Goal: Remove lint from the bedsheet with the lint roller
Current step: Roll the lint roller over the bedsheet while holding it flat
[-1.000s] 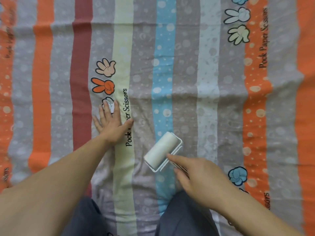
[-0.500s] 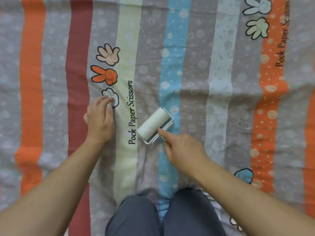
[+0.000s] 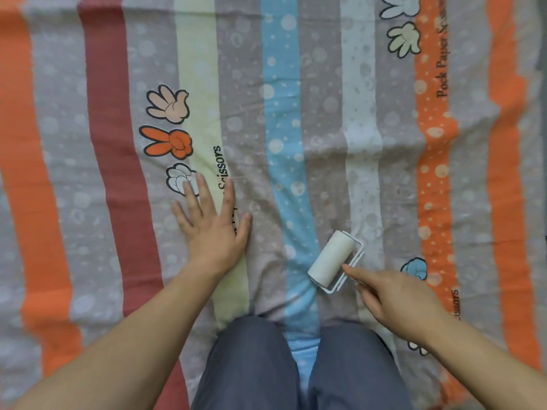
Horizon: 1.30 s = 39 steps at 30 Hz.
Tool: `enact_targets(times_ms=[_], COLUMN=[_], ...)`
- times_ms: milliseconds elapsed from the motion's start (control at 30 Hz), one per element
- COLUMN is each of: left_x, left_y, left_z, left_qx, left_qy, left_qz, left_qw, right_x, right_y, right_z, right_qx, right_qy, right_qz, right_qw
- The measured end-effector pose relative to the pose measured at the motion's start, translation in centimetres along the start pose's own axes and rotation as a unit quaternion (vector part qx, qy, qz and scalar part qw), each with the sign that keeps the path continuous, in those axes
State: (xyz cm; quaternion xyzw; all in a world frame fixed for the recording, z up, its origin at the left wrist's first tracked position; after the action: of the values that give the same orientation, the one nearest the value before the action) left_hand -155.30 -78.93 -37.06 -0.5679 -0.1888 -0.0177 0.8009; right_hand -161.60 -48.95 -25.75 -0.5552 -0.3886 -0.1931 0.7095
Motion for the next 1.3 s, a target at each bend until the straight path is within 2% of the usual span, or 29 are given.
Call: enact_targets(times_ms=[167, 267, 433, 533, 633, 733, 933, 1033, 1167, 1300], left_x=[0.0, -0.2, -0.3, -0.2, -0.6, -0.9, -1.4, -1.4, -1.2, -1.3], left_y=[0.2, 0.7, 1.0, 0.9, 1.2, 1.6, 3.1, 4.0, 4.8, 5.3], left_z=[0.3, 0.9, 1.1, 1.5, 2.8, 4.9, 10.7, 13.6, 16.3, 18.1], left_qx=[-0.013, -0.005, -0.018, -0.006, 0.005, 0.016, 0.023, 0.029, 0.017, 0.011], left_qy=[0.001, 0.018, 0.01, -0.015, -0.045, -0.073, -0.053, -0.046, -0.038, -0.039], left_qz=[0.002, 0.017, 0.034, 0.037, 0.037, 0.029, -0.014, -0.029, -0.048, -0.083], left_qw=[1.0, 1.0, 0.999, 0.999, 0.998, 0.997, 0.998, 0.998, 0.998, 0.996], right_x=[1.3, 1.9, -3.2, -7.6, -9.0, -8.0, -4.6, -3.7, -2.5, -1.0], right_y=[-2.8, -4.7, -6.9, -6.0, -4.6, -2.5, 1.9, 3.2, 3.6, 2.2], right_z=[2.5, 2.7, -1.1, -4.6, -5.0, -1.2, 8.1, 10.7, 14.0, 18.2], right_qx=[-0.004, -0.057, -0.154, -0.136, -0.129, -0.123, -0.099, -0.095, -0.064, -0.097], right_qy=[-0.02, -0.034, -0.065, -0.073, -0.081, -0.102, -0.107, -0.118, -0.126, -0.156], right_qz=[-0.035, -0.038, 0.068, 0.083, 0.092, 0.081, 0.059, 0.084, 0.063, 0.052], right_qw=[0.999, 0.997, 0.984, 0.984, 0.984, 0.984, 0.988, 0.985, 0.988, 0.982])
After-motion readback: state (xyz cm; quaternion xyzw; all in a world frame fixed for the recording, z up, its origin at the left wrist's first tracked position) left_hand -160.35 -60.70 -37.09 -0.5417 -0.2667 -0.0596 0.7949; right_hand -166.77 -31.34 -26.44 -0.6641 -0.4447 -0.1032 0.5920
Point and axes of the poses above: each hand's wrist, its own x-axis away from the middle knuckle, its own y-axis out of the palm, z = x × y, the point moved 2 cm from there along -x, towards the middle knuckle, and after that the axes turned 15 degrees about y, right-handed, at the moved point
